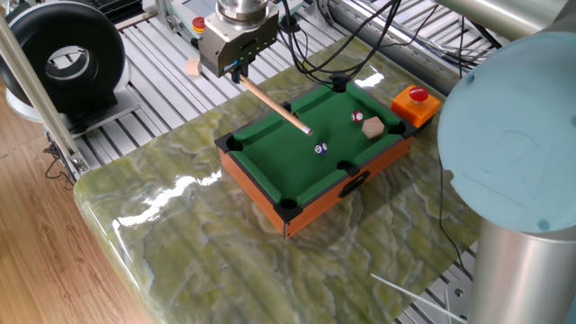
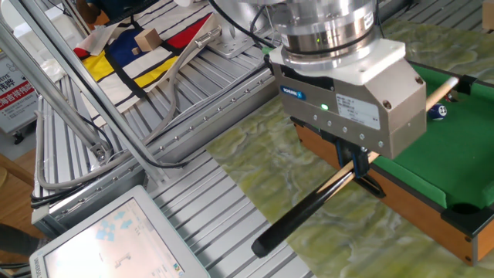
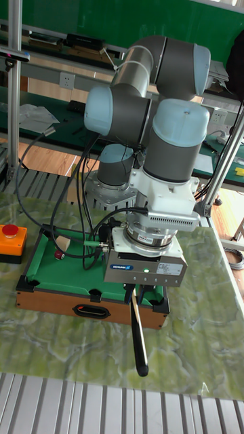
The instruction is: Hit the pool ball
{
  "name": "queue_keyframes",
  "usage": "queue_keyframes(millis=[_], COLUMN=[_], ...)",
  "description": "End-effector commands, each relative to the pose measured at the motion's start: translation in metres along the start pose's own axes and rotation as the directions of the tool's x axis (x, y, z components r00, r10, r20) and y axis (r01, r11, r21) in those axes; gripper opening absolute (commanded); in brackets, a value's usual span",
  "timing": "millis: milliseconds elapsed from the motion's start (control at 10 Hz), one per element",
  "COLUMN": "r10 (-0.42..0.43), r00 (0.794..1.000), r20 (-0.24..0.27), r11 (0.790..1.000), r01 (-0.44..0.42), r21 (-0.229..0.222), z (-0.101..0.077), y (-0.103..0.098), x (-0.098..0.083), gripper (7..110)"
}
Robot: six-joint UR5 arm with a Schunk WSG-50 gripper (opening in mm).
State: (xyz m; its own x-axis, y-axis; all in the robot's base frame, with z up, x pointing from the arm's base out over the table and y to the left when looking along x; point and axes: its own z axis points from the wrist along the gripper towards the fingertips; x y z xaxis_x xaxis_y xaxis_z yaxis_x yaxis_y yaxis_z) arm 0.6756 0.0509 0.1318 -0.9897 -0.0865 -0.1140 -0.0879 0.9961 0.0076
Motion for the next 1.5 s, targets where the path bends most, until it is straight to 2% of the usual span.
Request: queue_keyframes(millis=[0, 800, 1100, 1400], r10=[0.012, 0.013, 0.008, 0.031], r00=[1.0, 1.0, 1.0, 0.999], r20=[0.002, 0.007, 0.019, 0.041], r11=[1.0, 1.0, 0.998, 0.998], r01=[-0.012, -0.013, -0.007, -0.029], r21=[-0.018, -0.024, -0.055, -0.046], z=[-0.006, -0.006, -0.006, -0.006], y=[0.006, 0.008, 0.015, 0.013], x=[-0.001, -0.002, -0.005, -0.01], gripper=[7, 7, 7, 7])
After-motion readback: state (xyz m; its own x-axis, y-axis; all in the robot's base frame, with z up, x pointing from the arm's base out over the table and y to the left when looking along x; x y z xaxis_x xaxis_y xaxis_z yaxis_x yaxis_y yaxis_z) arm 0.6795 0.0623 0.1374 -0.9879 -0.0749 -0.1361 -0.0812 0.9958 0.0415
